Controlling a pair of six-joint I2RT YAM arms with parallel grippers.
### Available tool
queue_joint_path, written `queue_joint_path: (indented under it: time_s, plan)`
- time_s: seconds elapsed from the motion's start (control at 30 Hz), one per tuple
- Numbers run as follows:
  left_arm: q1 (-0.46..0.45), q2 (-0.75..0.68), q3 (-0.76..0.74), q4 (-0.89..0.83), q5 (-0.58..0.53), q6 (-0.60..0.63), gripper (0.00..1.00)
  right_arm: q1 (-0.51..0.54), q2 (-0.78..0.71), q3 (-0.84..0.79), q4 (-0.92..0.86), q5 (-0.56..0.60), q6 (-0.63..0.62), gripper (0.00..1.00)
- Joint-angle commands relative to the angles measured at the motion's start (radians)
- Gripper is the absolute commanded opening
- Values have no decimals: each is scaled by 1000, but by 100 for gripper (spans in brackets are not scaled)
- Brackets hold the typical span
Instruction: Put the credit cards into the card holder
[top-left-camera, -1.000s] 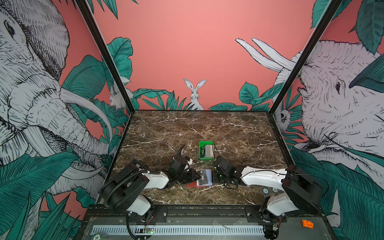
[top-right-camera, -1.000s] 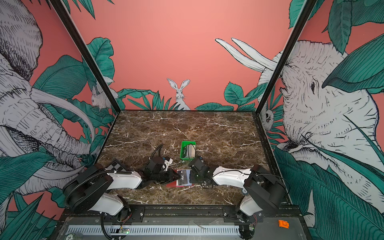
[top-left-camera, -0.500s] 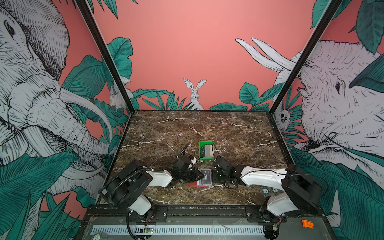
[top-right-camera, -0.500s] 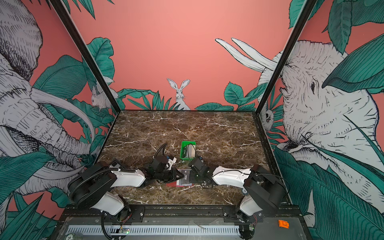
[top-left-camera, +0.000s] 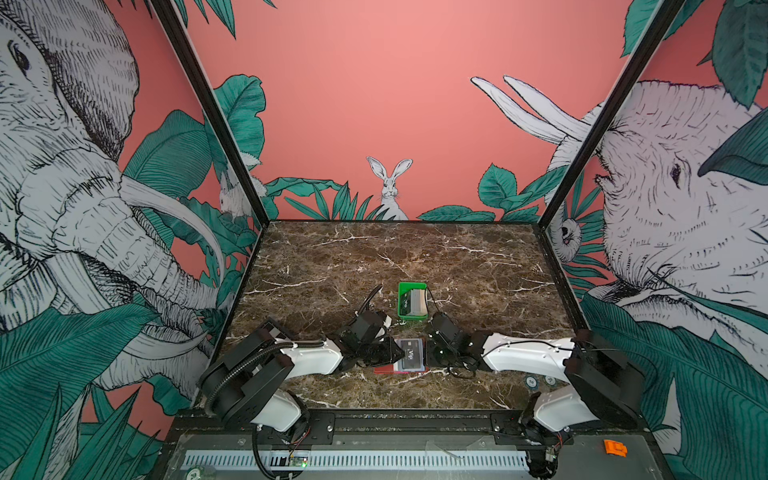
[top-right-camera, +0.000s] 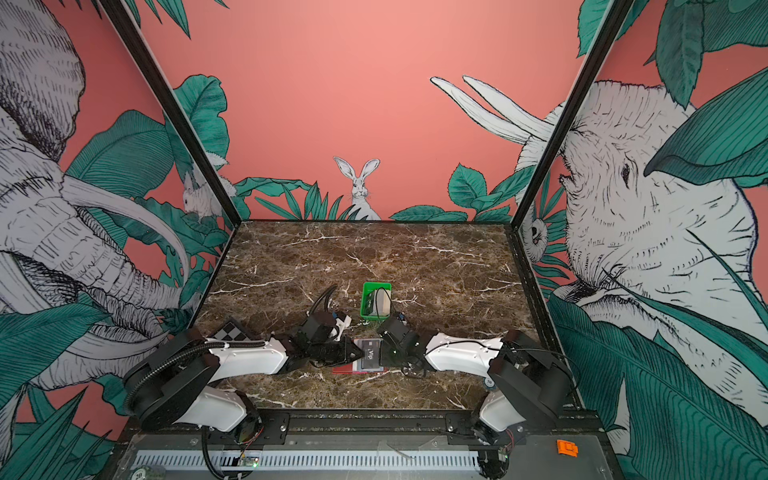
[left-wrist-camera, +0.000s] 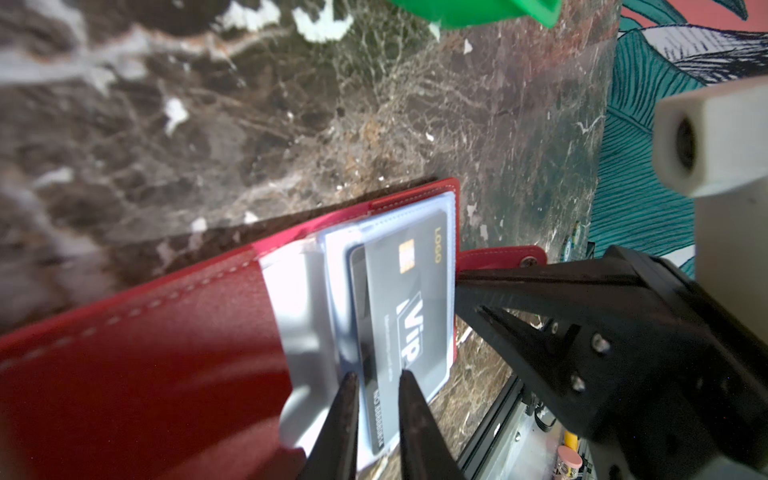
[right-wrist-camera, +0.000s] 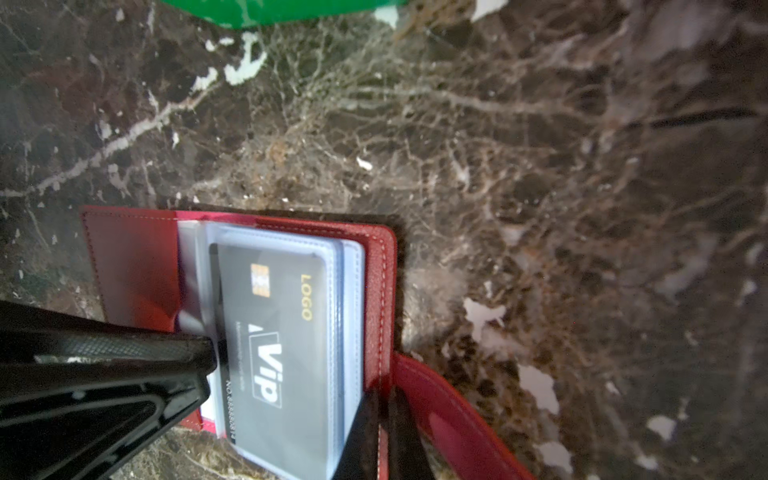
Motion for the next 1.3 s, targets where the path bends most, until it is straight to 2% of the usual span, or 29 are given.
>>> queue_joint_path:
  time_s: [0.0,0.3,0.57,0.73,0.93,1.27]
  plan:
    - [-4,-25,-9,-47,-23,18,19,7,-17,-31,14,13,8,8]
    - [-10,7,-14,-7,-13,5,13,7,-97,-75,66,26,32,9]
    - [-22,28,-2,-16,-23,8,11,4,-167,-112,109,45,44,11]
    - [-25,32,0,-46,-38,18,8,4,-164,-117,143,21,43,12]
    - [-25,30,-8,-51,-49,18,5,4,-149,-123,213,-22,48,19]
    - [-26,38,-20,-21,-43,11,5,3,-105,-130,259,-59,66,23]
